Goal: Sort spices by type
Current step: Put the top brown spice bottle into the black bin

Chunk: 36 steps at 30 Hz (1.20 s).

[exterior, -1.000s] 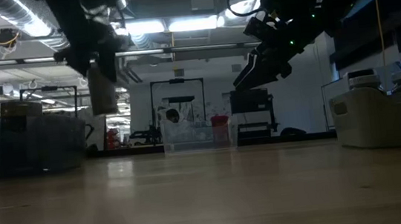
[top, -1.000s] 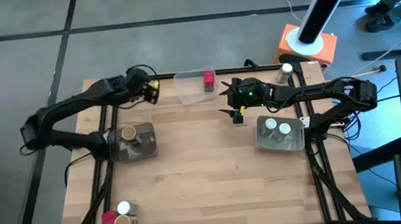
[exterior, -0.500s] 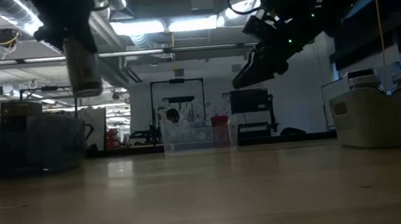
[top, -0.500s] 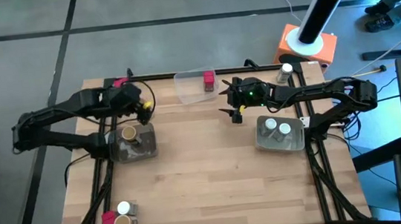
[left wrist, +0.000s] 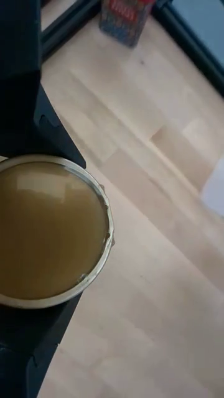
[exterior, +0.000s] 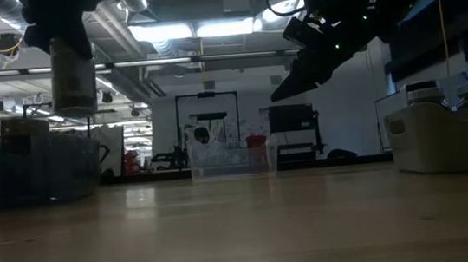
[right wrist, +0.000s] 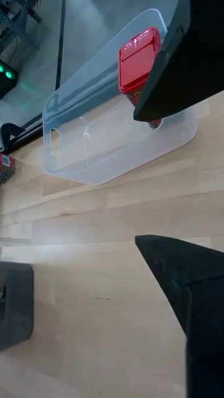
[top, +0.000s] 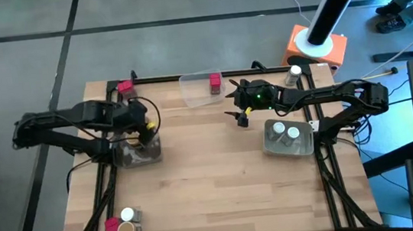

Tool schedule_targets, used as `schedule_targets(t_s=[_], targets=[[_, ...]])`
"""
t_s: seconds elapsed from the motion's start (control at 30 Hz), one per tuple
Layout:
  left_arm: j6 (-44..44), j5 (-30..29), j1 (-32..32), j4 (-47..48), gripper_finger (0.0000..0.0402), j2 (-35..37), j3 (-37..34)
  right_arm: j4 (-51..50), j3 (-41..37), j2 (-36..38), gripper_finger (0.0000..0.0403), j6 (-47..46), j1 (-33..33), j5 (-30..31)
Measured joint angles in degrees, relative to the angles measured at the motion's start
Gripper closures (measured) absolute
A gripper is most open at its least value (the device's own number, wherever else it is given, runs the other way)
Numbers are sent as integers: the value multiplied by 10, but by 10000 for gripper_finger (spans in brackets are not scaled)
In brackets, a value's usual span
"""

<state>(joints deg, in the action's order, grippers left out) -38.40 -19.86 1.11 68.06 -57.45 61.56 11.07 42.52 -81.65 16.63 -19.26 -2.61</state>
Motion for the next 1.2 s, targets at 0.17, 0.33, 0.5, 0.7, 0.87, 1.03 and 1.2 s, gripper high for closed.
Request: schedule_targets(t_s=[0.17, 0.33, 0.5, 0.7, 0.87, 1.03, 1.2], targets=[[-31, 0, -13, -12, 135, -1, -43, 0, 0, 0, 89, 0, 0, 0], [-61, -1, -20, -17, 135, -1, -81, 0, 0, 0, 89, 1, 0, 0], [-62, -2, -20, -50, 135, 0, -113, 0, 0, 0, 89, 1, 0, 0], [-60, -20, -19, -71, 135, 0, -142, 0, 0, 0, 89, 1, 0, 0], [-72, -20, -19, -73, 135, 0, -170, 0, 0, 0, 89, 1, 0, 0], [-96, -17, -19, -72, 135, 0, -191, 0, 0, 0, 89, 1, 0, 0], [-98, -17, -19, -67, 135, 0, -200, 0, 0, 0, 89, 1, 2, 0]])
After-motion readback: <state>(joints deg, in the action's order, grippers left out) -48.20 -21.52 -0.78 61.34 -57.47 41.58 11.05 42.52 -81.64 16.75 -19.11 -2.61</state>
